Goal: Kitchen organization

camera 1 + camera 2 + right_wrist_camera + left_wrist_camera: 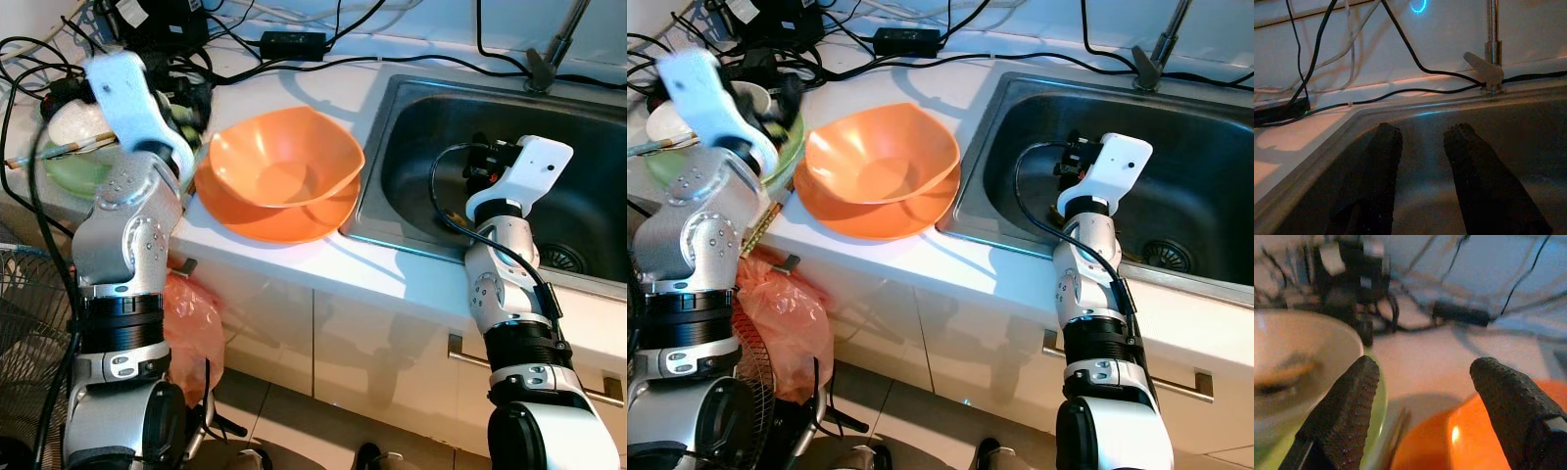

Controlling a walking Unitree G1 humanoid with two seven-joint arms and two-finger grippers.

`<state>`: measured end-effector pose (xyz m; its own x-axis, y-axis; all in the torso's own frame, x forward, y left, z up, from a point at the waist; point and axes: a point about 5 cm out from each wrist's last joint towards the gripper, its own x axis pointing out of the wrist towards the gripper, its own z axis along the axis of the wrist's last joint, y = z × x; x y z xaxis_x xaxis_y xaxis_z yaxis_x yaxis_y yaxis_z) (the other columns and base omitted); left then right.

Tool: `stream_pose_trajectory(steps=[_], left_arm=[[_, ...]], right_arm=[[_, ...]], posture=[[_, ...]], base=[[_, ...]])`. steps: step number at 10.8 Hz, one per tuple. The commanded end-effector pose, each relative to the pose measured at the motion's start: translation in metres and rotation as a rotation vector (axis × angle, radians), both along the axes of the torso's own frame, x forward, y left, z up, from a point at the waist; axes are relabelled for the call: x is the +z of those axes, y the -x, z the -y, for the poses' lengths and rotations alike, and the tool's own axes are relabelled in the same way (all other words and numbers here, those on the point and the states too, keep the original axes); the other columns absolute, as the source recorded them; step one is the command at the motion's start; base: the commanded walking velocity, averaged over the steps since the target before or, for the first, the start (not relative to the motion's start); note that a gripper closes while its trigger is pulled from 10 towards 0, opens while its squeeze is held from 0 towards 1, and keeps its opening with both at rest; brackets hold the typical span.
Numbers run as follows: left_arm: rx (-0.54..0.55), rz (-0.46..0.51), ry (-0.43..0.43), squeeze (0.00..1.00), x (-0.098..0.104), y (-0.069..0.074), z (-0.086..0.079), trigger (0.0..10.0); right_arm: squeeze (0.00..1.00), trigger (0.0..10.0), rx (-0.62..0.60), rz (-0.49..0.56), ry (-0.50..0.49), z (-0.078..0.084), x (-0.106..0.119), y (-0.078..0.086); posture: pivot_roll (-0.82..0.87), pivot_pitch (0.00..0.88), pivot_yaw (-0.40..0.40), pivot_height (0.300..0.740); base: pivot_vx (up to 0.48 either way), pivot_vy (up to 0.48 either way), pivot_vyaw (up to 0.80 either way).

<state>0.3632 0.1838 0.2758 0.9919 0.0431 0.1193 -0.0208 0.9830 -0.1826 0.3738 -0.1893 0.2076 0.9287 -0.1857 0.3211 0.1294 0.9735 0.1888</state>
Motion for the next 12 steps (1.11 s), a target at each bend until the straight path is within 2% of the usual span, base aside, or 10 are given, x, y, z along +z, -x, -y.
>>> stream_pose_trajectory(steps=[1,2,4,6,12], left_arm=[[0.005,-0.041,-0.011,0.0,-0.002,0.0,-0.002,10.0],[-0.031,-0.09,-0.018,0.0,-0.005,0.0,-0.001,10.0],[-0.052,-0.126,-0.019,0.0,-0.012,0.003,0.003,10.0],[-0.129,-0.149,-0.038,0.0,-0.011,0.008,0.011,10.0],[-0.119,-0.206,-0.004,0.0,-0.017,0.009,0.014,10.0]], right_arm=[[0.0,10.0,0.013,-0.026,-0.016,-0.003,-0.009,0.0],[0.0,10.0,0.015,-0.028,-0.016,-0.003,-0.01,0.001],[0.0,10.0,0.017,-0.028,-0.018,-0.005,-0.01,0.001],[0.0,10.0,0.023,-0.029,-0.019,-0.007,-0.011,0.001],[0.0,10.0,0.018,-0.028,-0.016,-0.006,-0.011,0.002]], posture=[[0.13,0.157,0.047,0.74],[0.13,0.155,0.049,0.74],[0.14,0.149,0.052,0.74],[0.14,0.143,0.057,0.74],[0.13,0.15,0.059,0.74]], base=[[0.0,0.0,0.0],[0.0,0.0,0.0],[0.0,0.0,0.0],[0.0,0.0,0.0],[0.0,0.0,0.0]])
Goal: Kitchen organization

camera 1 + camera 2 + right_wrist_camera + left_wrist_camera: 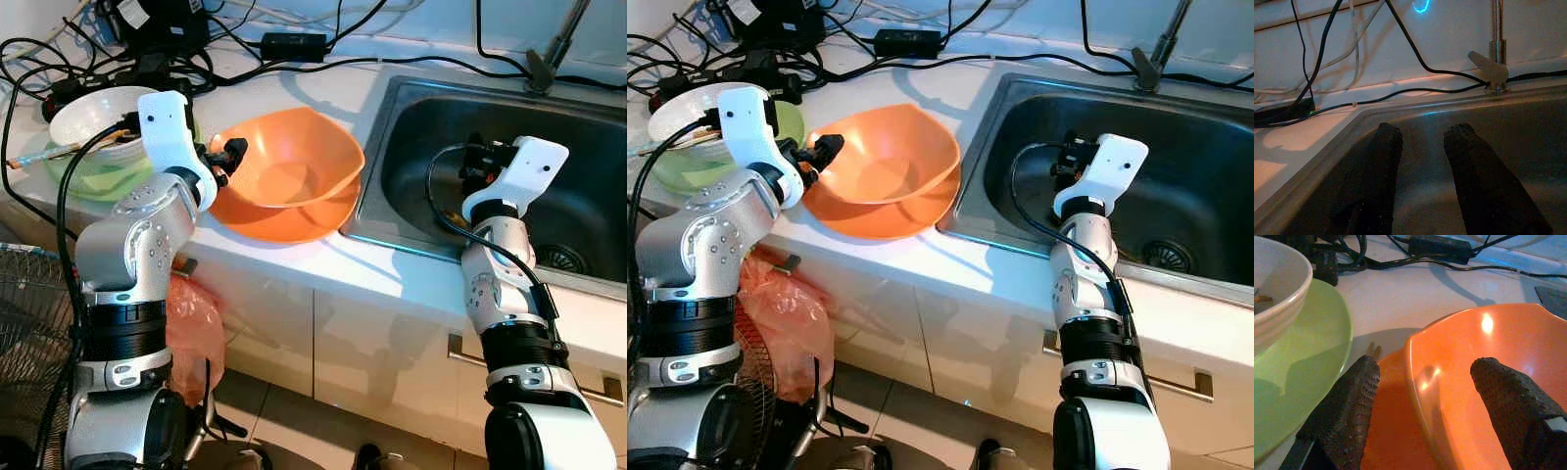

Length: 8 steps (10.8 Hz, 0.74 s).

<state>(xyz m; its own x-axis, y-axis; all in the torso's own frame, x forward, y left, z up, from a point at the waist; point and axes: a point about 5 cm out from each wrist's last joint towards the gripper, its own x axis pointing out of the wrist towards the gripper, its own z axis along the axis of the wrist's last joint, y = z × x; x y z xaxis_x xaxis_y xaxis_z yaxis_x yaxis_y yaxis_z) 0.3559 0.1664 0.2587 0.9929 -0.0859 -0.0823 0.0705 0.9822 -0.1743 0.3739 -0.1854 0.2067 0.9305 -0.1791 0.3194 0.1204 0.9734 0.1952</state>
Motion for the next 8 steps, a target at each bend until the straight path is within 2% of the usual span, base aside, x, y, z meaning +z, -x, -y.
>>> stream_pose_trajectory(steps=[1,3,5,6,7,8], left_arm=[[0.01,-0.031,0.008,0.0,-0.006,0.0,-0.003,10.0],[0.024,-0.09,0.011,0.0,-0.024,-0.001,-0.004,10.0],[0.034,-0.083,0.015,0.0,-0.024,-0.001,-0.006,9.8],[0.04,-0.076,0.021,0.0,-0.023,0.0,-0.007,2.5],[0.045,-0.066,0.022,0.0,-0.022,0.0,-0.008,0.0],[0.052,-0.059,0.021,0.0,-0.021,0.0,-0.009,0.0]], right_arm=[[0.0,10.0,0.009,-0.027,-0.009,-0.003,-0.01,0.002],[0.0,10.0,0.006,-0.029,-0.008,-0.001,-0.01,0.002],[0.0,10.0,0.004,-0.031,-0.008,0.0,-0.011,0.002],[0.0,10.0,0.004,-0.031,-0.008,-0.001,-0.01,0.002],[0.0,10.0,0.003,-0.031,-0.008,0.0,-0.01,0.002],[0.0,10.0,0.001,-0.031,-0.008,0.0,-0.01,0.002]], posture=[[0.13,0.153,0.058,0.74],[0.12,0.165,0.054,0.74],[0.13,0.168,0.053,0.74],[0.13,0.17,0.051,0.74],[0.13,0.172,0.05,0.74],[0.13,0.171,0.049,0.74]], base=[[0.0,0.0,0.0],[0.0,0.0,0.0],[0.0,0.0,0.0],[0.0,0.0,0.0],[0.0,0.0,0.0],[0.0,0.0,0.0]])
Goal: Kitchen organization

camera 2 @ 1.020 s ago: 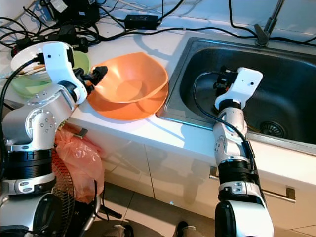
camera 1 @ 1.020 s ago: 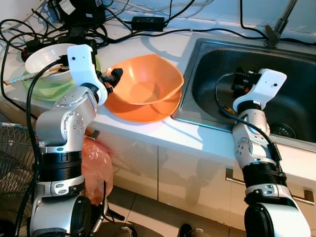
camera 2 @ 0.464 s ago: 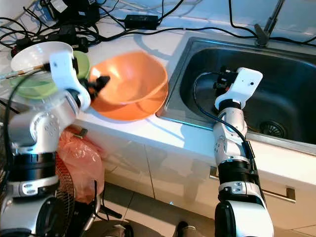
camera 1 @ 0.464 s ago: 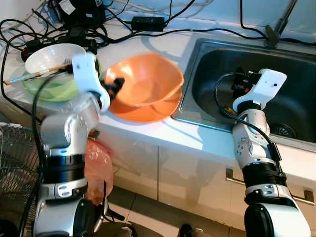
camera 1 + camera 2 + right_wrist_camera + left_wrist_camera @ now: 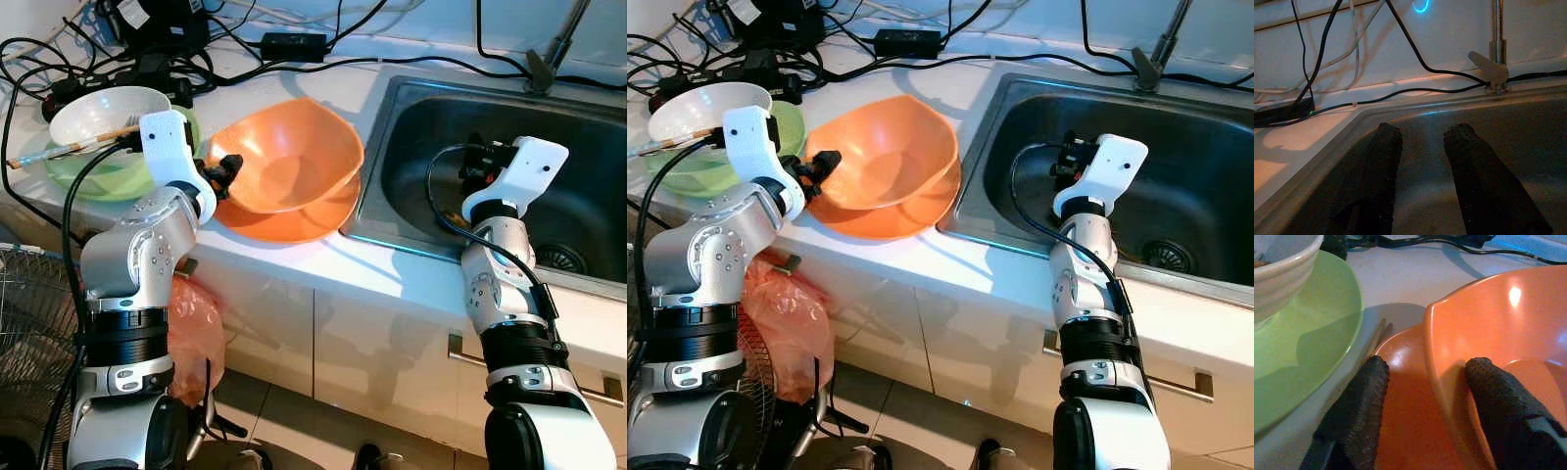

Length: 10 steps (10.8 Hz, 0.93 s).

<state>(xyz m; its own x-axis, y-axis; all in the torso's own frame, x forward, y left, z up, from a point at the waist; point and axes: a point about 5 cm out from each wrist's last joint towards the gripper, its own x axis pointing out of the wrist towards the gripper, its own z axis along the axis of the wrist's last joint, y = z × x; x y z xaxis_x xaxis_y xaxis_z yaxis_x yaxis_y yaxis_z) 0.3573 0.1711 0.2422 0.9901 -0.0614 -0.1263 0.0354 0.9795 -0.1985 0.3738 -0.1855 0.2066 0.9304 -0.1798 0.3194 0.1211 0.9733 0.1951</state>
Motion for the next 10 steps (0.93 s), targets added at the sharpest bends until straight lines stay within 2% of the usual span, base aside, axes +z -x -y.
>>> stream_pose_trajectory(steps=[1,10], left_arm=[[0.023,-0.009,-0.005,0.0,-0.0039,0.0021,-0.0039,0.0],[0.015,0.007,0.003,0.0,-0.002,0.0008,-0.0029,0.0]], right_arm=[[0.0,10.0,0.002,-0.031,-0.007,0.0,-0.0097,0.0017],[0.0,10.0,-0.001,-0.033,-0.008,0.0002,-0.0103,0.0018]], posture=[[0.12,0.173,0.048,0.74],[0.13,0.173,0.051,0.74]], base=[[0.0,0.0,0.0],[0.0,0.0,0.0]])
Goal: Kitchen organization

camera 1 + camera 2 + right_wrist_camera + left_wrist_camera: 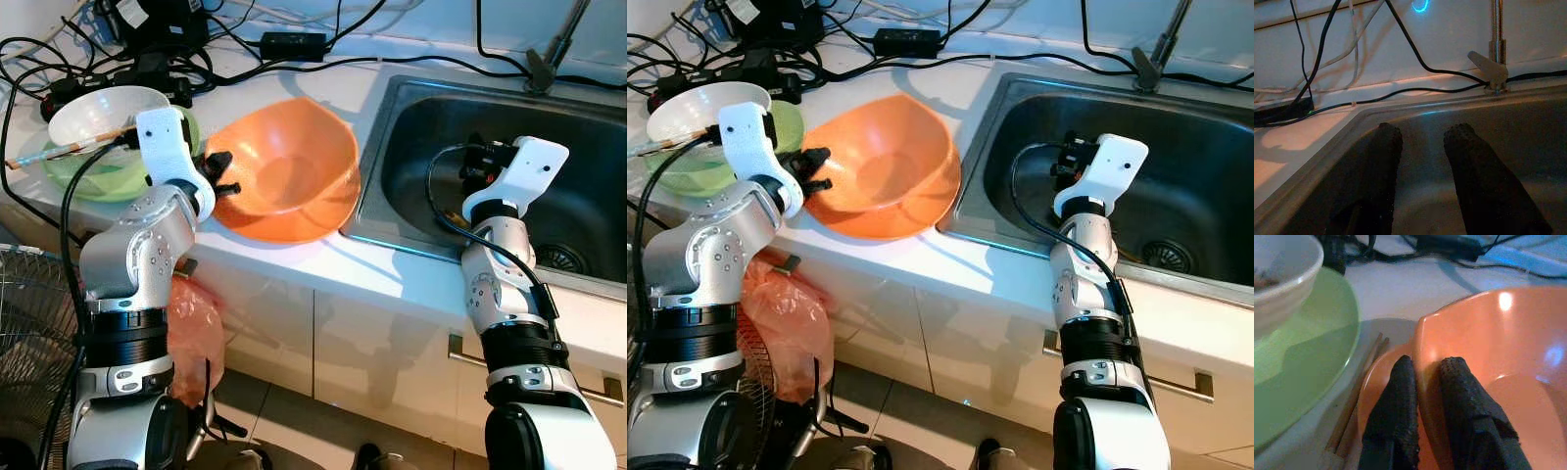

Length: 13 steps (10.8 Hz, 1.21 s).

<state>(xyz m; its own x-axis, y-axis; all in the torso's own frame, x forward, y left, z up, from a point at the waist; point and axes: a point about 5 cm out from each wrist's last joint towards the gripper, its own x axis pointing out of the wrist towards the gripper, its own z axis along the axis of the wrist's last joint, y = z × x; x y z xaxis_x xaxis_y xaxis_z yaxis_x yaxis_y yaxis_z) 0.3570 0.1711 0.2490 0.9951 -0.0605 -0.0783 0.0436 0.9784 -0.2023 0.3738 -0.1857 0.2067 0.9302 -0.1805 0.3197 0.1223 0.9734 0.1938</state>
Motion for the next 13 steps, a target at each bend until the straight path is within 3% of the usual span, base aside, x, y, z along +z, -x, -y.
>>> stream_pose_trajectory(steps=[1,5,6,10,11,13], left_arm=[[0.014,-0.037,-0.001,0.0,-0.008,0.0,-0.003,0.0],[-0.004,0.026,0.05,0.0,-0.004,0.0,0.002,0.0],[-0.027,0.096,0.092,0.0,0.003,0.0,0.006,10.0],[-0.079,0.218,0.196,0.0,0.017,0.004,0.013,10.0],[-0.081,0.217,0.194,0.0,0.016,0.004,0.014,0.0],[-0.074,0.232,0.201,0.0,0.016,0.003,0.012,0.0]], right_arm=[[0.0,10.0,0.001,-0.034,-0.01,0.0,-0.011,0.002],[0.0,10.0,0.003,-0.033,-0.006,0.0,-0.011,0.002],[0.0,10.0,0.005,-0.033,-0.006,-0.001,-0.011,0.002],[0.0,10.0,0.005,-0.034,-0.004,0.0,-0.01,0.001],[0.0,10.0,0.005,-0.035,-0.004,0.0,-0.011,0.001],[0.0,10.0,0.006,-0.035,-0.005,-0.001,-0.011,0.001]], posture=[[0.13,0.171,0.051,0.74],[0.12,0.16,0.049,0.74],[0.12,0.159,0.049,0.74],[0.12,0.163,0.044,0.74],[0.12,0.165,0.044,0.74],[0.12,0.169,0.043,0.74]], base=[[0.0,0.0,0.0],[0.0,0.0,0.0],[0.0,0.0,0.0],[0.0,0.0,0.0],[0.0,0.0,0.0],[0.0,0.0,0.0]])
